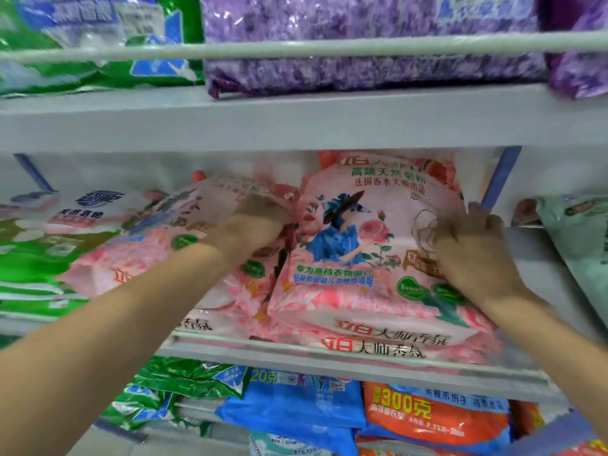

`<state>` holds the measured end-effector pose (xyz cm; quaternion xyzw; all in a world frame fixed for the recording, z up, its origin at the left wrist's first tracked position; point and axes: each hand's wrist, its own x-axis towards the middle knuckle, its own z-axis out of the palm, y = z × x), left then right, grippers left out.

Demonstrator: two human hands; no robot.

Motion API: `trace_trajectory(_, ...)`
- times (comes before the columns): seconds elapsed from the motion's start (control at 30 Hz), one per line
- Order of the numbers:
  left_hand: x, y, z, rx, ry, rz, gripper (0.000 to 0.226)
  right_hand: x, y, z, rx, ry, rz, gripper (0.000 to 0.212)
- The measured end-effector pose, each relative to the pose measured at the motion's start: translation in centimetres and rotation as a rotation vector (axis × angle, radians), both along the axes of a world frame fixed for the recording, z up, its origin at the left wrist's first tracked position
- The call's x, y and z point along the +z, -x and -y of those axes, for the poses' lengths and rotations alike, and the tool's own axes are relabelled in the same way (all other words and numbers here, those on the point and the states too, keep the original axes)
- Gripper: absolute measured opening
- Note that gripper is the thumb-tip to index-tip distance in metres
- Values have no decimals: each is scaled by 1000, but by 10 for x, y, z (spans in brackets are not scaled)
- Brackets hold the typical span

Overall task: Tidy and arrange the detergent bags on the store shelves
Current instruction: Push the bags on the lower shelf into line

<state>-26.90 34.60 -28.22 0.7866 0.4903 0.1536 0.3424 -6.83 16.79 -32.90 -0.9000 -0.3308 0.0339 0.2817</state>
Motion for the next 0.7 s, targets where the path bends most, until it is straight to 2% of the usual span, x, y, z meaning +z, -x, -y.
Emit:
trace_trajectory(0.03,0,6,3,-93,-140,-120,18,3,14,6,70,30,35,50)
trace_trajectory(0.1,1,24,14,-234,-216,-259,21,13,57,22,315,85,36,61)
trace_trajectory(0.17,8,48,12,-261,-256,-355,30,18,93,24,512,239,34,74)
trace_trajectory(0.2,11,59,9,-262,-289,-413,38,16,103,23,563,292,94,80)
trace_trajectory(0.27,16,87,0,-275,-336,-511,62,6,113,19,628,278,330,89)
trace_trajectory(0.33,18,114,-7,-330,-288,-528,81,-4,112,16,616,247,439,76)
trace_trajectory(0.4,16,132,-8,-398,-318,-576,89,-5,112,18,612,174,433,55)
trace_trajectory(0.5,-3,138,-3,-401,-528,-650,111,-7,115,24,578,21,548,46)
trace_trajectory(0.6,-15,137,0,-334,-618,-605,109,-10,117,21,538,-32,563,44)
trace_trajectory(0.7,-21,137,2,-303,-703,-569,107,-14,116,21,557,-33,493,42)
